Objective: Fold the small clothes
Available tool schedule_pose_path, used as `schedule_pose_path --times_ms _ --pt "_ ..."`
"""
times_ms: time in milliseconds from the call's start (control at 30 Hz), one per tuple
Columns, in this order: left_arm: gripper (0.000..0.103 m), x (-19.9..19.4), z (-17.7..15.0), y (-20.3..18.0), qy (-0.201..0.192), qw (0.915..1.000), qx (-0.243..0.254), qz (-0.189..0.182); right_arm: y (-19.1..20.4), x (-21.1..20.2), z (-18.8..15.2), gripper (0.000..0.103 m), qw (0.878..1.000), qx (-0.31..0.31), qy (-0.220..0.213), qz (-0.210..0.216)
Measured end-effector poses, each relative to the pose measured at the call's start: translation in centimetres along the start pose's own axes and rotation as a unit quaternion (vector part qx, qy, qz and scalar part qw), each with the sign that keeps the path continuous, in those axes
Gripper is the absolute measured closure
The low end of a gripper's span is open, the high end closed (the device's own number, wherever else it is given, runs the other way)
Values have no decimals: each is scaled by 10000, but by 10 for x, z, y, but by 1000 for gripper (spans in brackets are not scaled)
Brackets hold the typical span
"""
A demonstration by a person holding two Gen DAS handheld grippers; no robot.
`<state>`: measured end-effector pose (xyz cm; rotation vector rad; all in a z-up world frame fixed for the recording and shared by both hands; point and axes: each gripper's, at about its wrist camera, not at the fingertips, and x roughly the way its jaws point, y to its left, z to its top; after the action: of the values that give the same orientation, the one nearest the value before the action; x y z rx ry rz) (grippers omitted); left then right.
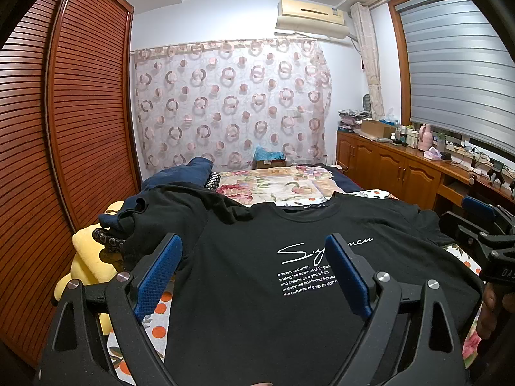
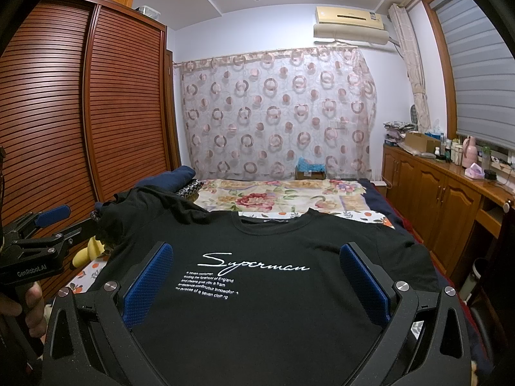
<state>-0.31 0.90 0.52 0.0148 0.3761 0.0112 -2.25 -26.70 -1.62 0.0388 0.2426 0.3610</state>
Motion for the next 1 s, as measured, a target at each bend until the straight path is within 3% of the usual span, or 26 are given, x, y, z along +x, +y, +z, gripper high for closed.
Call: schedule_pose_path --times_ms 400,733,1000 --pt "12 7 7 7 85 10000 35 4 -2 8 -4 0 9999 16 138 102" --pt "12 33 -4 65 484 9984 3 299 -3 36 -11 0 9982 -143 491 310" --pt "12 44 -6 105 674 9971 -202 278 -9 66 -10 1 9940 -211 910 572"
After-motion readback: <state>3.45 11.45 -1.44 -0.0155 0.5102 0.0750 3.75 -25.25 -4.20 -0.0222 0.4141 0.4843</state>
